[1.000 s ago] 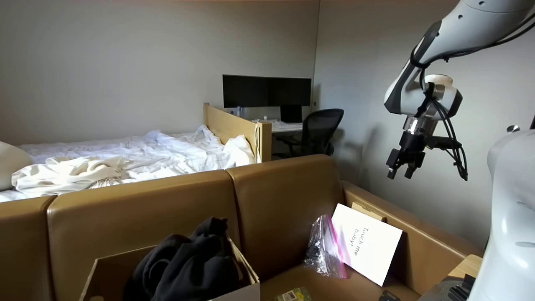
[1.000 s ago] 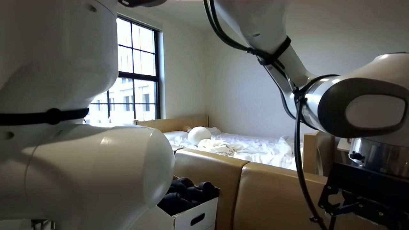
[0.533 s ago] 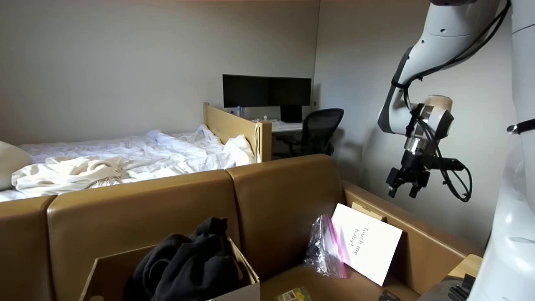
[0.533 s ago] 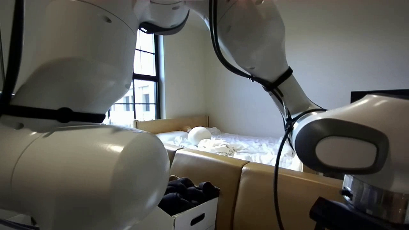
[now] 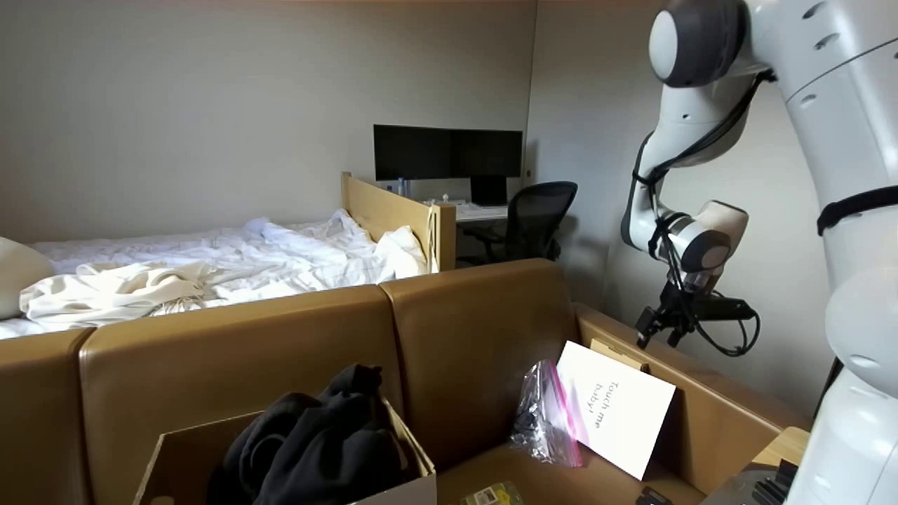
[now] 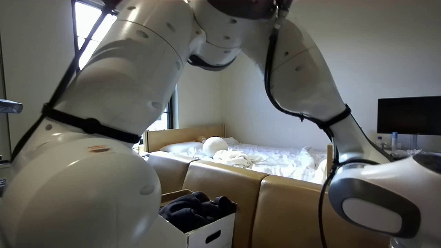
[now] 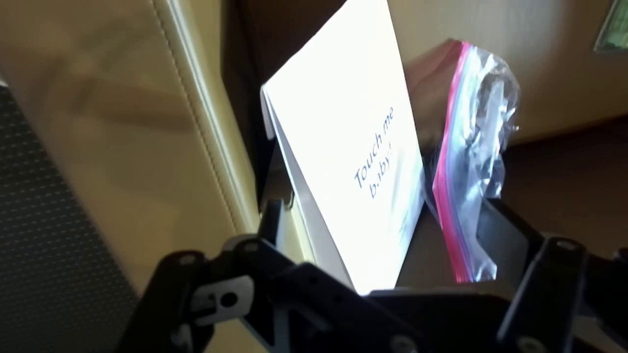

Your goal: Put the white paper gab on the right into the box

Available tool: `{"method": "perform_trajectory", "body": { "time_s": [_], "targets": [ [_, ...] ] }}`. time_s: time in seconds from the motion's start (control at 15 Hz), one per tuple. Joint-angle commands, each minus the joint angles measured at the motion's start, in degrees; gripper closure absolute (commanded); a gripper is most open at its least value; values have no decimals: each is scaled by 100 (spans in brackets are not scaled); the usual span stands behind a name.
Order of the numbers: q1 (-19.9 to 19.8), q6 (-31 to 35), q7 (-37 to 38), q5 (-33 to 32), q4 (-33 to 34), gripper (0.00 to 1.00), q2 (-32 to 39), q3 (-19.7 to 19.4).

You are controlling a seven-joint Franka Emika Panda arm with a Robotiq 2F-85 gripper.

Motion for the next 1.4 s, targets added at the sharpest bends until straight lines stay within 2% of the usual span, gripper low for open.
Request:
{"method": "perform_trajectory", "body": {
  "time_s": [0.0,0.27,0.53,0.6,0.67,1.0,1.07,1.33],
  "targets": [
    [-1263,55,-147,-359,778,0,1058,1220],
    [-2032,683,-306,-678,1449,0,1597,2044],
    [-2484,1342,-722,-850,1572,0,1511,2616],
    [-2402,1337,-971,-577,1633,0,1560,2574],
    [-2457,1382,-1040,-593,1663,0,1575,2646],
    [-2457,1019,-768,-748,1650,0,1748,2506],
    [-2615,1027,-565,-1013,1605,0,1716,2648],
    [-2676,845,-420,-1148,1462,0,1681,2769]
  ]
}}
